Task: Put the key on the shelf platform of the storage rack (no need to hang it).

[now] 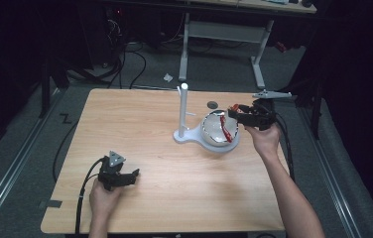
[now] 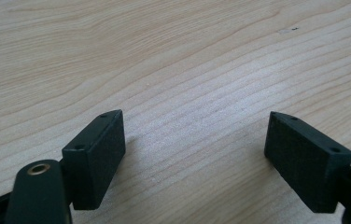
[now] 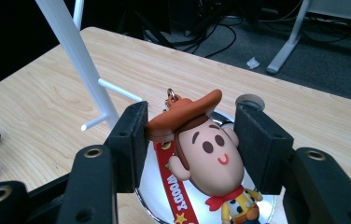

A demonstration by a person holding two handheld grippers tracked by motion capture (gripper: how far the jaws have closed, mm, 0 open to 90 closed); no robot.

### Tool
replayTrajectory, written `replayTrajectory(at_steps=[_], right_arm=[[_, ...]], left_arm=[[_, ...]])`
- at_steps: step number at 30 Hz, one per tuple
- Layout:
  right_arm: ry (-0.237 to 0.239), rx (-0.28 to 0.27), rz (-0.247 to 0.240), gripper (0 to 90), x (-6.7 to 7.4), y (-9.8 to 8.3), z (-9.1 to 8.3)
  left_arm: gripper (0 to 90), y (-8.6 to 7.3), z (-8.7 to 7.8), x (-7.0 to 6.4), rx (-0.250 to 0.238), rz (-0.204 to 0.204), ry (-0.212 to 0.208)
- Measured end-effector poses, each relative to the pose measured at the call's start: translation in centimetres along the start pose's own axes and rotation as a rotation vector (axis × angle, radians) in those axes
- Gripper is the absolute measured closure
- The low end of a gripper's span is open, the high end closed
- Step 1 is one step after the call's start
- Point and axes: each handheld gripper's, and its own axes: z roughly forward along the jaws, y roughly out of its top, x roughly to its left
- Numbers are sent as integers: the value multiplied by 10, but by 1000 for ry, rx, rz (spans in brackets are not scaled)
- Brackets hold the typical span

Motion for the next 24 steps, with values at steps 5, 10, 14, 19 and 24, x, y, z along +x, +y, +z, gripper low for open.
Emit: replayTrajectory(at_steps=[5,10,14,19,24], right_arm=[[-3,14,0,467,1,-3,8],[3,27,8,466,1,-8,17],[6,42,14,466,0,-12,23],[7,49,24,466,0,-15,29],[13,46,32,467,0,-14,34]], left_arm=[[208,0,0,0,0,-1,0],[207,0,0,0,0,0,1],[207,0,0,0,0,0,0],[207,0,0,0,0,1,1],[207,0,0,0,-1,1,1]])
